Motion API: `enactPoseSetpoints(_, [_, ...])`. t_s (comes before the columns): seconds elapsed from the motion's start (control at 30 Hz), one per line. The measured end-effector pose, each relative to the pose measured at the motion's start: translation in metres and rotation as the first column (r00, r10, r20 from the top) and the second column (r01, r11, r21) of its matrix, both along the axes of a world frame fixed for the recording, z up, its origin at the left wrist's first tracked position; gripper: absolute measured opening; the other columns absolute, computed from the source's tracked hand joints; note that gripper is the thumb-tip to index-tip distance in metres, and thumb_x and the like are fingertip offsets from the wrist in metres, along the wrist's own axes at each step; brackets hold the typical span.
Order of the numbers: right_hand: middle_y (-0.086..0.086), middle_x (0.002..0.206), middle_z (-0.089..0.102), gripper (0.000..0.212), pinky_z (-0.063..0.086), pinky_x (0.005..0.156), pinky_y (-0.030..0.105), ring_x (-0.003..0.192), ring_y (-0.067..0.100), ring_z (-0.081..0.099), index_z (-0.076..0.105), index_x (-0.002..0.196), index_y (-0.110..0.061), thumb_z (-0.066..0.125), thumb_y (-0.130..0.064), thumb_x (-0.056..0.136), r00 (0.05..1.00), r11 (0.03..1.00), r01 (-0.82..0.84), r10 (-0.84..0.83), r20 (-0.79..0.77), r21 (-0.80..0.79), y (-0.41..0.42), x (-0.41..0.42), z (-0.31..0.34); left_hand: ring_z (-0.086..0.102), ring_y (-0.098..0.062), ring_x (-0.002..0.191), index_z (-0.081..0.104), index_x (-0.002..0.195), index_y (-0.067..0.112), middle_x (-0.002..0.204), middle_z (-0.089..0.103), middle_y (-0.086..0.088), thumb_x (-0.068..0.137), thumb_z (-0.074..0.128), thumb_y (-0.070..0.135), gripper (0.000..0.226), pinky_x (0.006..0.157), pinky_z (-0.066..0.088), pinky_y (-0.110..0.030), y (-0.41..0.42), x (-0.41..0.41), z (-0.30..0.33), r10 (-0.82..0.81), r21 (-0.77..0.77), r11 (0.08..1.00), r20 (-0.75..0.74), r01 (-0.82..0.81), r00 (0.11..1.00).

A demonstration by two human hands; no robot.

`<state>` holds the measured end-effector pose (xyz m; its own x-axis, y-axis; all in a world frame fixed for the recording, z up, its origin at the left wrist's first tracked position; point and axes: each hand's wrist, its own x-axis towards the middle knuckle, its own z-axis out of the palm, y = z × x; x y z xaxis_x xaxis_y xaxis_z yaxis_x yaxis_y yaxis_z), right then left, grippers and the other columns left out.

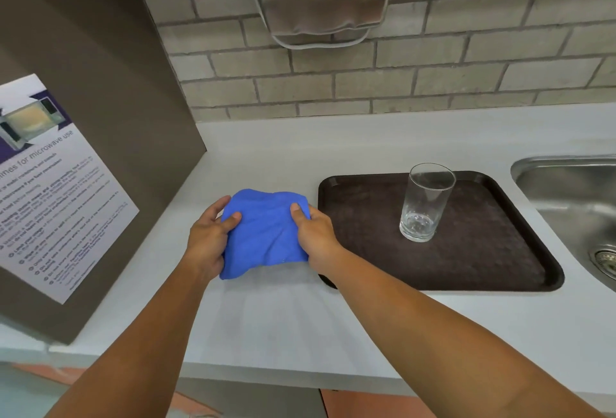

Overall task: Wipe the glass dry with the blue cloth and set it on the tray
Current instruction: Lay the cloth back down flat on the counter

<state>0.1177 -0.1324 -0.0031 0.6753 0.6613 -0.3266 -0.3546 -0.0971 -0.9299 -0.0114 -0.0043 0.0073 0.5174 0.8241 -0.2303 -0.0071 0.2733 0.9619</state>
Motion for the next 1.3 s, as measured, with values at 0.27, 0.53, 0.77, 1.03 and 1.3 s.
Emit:
enactPoseSetpoints(0.27, [0.000,0.137,0.063,0.041,0.052,0.104,0.043,0.118,0.023,0.064,0.048,0.147,-0.030,0.041,-0.034,0.107,0.992,0.991,-0.125,0.125,-0.012,-0.046,0.022,-0.002,-0.020,0.071,-0.017,0.099,0.048,0.138,0.042,0.121,0.070,-0.002,0.094,0.057,0.004,0.059,0.073,0.059,-0.030,0.037,-0.005,-0.021,-0.069,0.044,0.996,-0.046,0.071,0.997])
enactPoseSetpoints(0.53, [0.003,0.148,0.054,0.050,0.048,0.108,0.046,0.127,0.028,0.058,0.032,0.156,-0.035,0.039,-0.028,0.107,0.986,0.971,-0.162,0.165,0.006,-0.175,0.038,0.010,-0.031,0.063,-0.020,0.113,0.043,0.143,0.036,0.136,0.059,-0.004,0.094,0.058,0.007,0.059,0.092,0.050,-0.032,0.065,0.015,-0.041,-0.078,0.186,0.975,-0.222,0.121,0.972])
enactPoseSetpoints(0.77, [0.019,0.156,0.029,0.109,0.051,0.093,0.037,0.127,0.033,0.054,-0.005,0.160,-0.012,0.072,-0.015,0.084,0.736,0.680,-0.161,0.566,0.373,-0.715,0.040,0.009,-0.031,0.046,-0.032,0.128,0.034,0.150,0.021,0.138,0.055,-0.013,0.090,0.063,0.026,0.066,0.099,0.041,-0.042,0.062,0.005,-0.072,0.136,0.524,0.751,-0.718,0.402,0.683])
enactPoseSetpoints(1.03, [0.005,0.170,0.002,0.121,-0.002,0.119,0.063,0.155,0.034,-0.007,0.011,0.160,-0.017,0.077,-0.060,0.068,0.103,0.368,-0.006,0.925,0.366,-0.930,0.034,0.018,-0.015,0.008,-0.018,0.150,0.016,0.155,0.022,0.164,0.013,0.005,0.098,0.030,0.054,0.067,0.119,0.003,-0.048,0.044,0.005,-0.073,0.098,0.487,0.383,-0.866,0.785,0.490])
enactPoseSetpoints(1.3, [0.000,0.171,-0.010,0.138,-0.025,0.111,0.067,0.154,0.029,-0.023,-0.006,0.161,-0.019,0.067,-0.080,0.062,0.128,0.313,-0.084,0.945,0.301,-0.946,0.020,0.035,-0.028,-0.013,-0.015,0.149,-0.013,0.153,0.028,0.163,-0.014,0.012,0.090,0.020,0.071,0.083,0.117,-0.008,-0.054,0.036,-0.001,-0.078,0.090,0.304,0.432,-0.951,0.849,0.294])
